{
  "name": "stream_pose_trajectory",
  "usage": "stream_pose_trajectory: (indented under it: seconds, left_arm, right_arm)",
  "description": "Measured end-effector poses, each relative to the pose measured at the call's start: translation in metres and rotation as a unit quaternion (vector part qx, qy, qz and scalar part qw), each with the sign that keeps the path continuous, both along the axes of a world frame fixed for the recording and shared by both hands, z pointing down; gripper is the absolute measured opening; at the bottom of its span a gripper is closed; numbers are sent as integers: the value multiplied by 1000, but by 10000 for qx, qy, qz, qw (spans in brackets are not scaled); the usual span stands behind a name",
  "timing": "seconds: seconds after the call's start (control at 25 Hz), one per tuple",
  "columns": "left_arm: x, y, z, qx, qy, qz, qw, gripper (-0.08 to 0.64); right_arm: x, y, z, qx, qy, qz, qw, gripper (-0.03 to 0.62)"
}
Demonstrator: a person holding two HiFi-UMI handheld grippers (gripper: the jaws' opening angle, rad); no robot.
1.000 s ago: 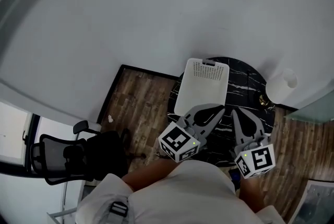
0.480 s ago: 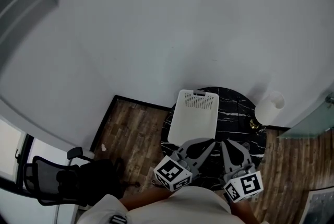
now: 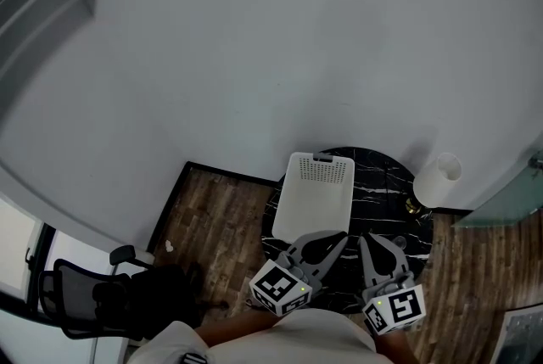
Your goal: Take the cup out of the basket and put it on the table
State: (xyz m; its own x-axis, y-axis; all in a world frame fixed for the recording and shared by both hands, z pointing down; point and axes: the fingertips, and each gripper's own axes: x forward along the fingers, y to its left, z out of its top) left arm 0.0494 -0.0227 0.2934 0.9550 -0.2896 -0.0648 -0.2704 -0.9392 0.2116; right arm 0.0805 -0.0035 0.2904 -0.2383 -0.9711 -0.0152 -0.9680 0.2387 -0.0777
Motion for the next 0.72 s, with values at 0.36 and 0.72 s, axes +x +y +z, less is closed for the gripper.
stream_pose_trajectory:
  seconds: [0.36,0.72]
  left_arm:
    - [-1,-4,4,-52,4,4,10000,6]
    - [-3,-10,2,-46,42,-13,10000,6]
  right_arm:
    - [-2,-5,3,-66,26,26,10000,6]
    - [-4,-11,0,0,32,0,10000,6]
